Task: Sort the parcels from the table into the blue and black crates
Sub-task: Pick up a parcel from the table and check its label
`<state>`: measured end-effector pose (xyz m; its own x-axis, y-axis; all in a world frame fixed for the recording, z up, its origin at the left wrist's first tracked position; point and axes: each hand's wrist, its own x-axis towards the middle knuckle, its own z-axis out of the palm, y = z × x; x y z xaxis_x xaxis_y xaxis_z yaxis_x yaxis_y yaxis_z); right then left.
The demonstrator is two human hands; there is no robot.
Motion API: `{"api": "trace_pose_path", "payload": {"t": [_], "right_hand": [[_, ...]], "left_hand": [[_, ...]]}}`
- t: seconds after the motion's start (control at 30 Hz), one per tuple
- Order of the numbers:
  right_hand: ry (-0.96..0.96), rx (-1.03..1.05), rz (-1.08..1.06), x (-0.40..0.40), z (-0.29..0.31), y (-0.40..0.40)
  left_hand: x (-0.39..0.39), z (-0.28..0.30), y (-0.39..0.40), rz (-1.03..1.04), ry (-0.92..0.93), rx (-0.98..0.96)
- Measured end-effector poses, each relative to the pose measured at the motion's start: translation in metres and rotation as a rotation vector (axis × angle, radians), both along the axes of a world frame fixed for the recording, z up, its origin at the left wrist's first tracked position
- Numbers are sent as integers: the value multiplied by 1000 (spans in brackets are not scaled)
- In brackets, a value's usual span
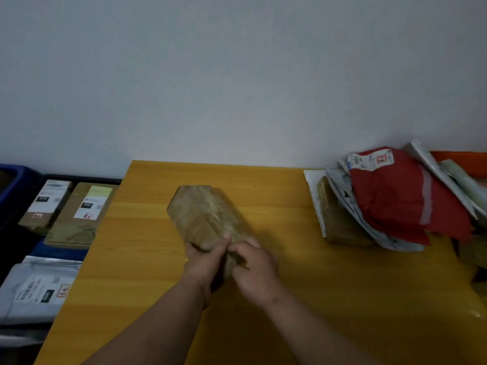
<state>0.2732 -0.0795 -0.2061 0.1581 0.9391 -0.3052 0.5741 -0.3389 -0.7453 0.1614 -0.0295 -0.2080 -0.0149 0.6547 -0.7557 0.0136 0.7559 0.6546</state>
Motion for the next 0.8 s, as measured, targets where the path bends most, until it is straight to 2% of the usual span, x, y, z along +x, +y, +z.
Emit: {"api": "trace_pose_path", "payload": {"t": [0.13,0.27,0.3,0.4,0.5,0.6,0.7,0.8], "right_hand": [[110,-27,-66,-36,-4,1],[121,4,-366,-50,0,8],[184,-20,-440,-52,2,9],[582,-209,-579,-63,6,11],[818,-398,-487,-88,8,10],[995,-381,-415,-115,5,12],[1009,-250,-400,-133,6,10],[975,-188,-393,-147,9,8]], "left_hand": [[-44,-9,-3,40,-5,-3],[-81,-4,-6,88,-167,-47],[-92,-4,-7,103,-205,-58],[-123,-4,-7,123,-279,-58],[-150,5,-8,74,-385,-80],[-177,13,-10,53,-494,-92],[-200,17,-9,82,-468,-41],[-212,18,-9,95,-323,50]]}}
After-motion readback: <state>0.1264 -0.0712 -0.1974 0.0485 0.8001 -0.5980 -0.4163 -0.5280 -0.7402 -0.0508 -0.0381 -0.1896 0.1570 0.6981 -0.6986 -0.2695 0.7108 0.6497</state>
